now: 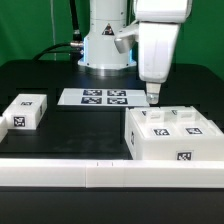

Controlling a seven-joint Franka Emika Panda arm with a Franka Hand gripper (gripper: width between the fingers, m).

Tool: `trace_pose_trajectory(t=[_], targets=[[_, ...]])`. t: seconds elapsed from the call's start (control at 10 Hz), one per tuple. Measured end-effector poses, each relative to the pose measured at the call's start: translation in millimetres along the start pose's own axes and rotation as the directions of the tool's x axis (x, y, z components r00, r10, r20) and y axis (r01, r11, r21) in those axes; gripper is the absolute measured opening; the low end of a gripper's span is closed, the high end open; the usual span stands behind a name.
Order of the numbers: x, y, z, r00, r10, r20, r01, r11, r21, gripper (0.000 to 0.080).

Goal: Assemble cabinet

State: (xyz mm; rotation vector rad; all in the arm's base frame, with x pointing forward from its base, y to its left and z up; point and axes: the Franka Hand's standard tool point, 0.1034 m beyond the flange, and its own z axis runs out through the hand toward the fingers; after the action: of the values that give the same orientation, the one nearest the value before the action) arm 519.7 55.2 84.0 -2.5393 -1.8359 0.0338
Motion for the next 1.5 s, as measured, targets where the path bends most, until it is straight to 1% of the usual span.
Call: trace_pose_trajectory(t=[0.1, 0.2, 0.3, 0.4, 0.5, 0.7, 0.8, 0.9, 1.0, 1.1, 1.2, 1.3, 1.5], targets=[[0.7, -5.4, 4.8, 0.976, 0.214, -0.029, -0.215, 0.977, -0.015, 0.0797], [1.2, -12.7, 7.4, 0.949, 0.314, -0.037, -0.315, 0.949, -0.015, 0.0797], [6.7, -17.0, 8.5, 0.856, 0.514, -0.051, -0.515, 0.857, -0.005, 0.0797], [7.4, -21.2, 11.4, 0.818, 0.573, -0.049, -0.573, 0.82, 0.012, 0.0797], [9.0, -21.2, 11.0, 0.747, 0.662, -0.052, -0.662, 0.749, 0.031, 0.0797], [12.3, -22.9, 11.0, 0.666, 0.744, -0.051, -0.743, 0.668, 0.054, 0.0797], [14.0, -24.3, 11.3, 0.602, 0.797, -0.047, -0.795, 0.603, 0.066, 0.0797], [15.0, -29.7, 14.3, 0.53, 0.848, -0.032, -0.845, 0.531, 0.07, 0.0797], [13.0, -38.9, 22.0, 0.491, 0.871, -0.023, -0.868, 0.491, 0.069, 0.0797], [10.0, -44.6, 28.0, 0.49, 0.871, -0.021, -0.869, 0.491, 0.067, 0.0797], [12.2, -46.8, 30.3, 0.485, 0.874, -0.023, -0.872, 0.485, 0.065, 0.0797], [11.0, -50.3, 37.1, 0.485, 0.874, -0.034, -0.872, 0.486, 0.063, 0.0797], [11.9, -49.6, 36.0, 0.487, 0.872, -0.035, -0.87, 0.489, 0.066, 0.0797]])
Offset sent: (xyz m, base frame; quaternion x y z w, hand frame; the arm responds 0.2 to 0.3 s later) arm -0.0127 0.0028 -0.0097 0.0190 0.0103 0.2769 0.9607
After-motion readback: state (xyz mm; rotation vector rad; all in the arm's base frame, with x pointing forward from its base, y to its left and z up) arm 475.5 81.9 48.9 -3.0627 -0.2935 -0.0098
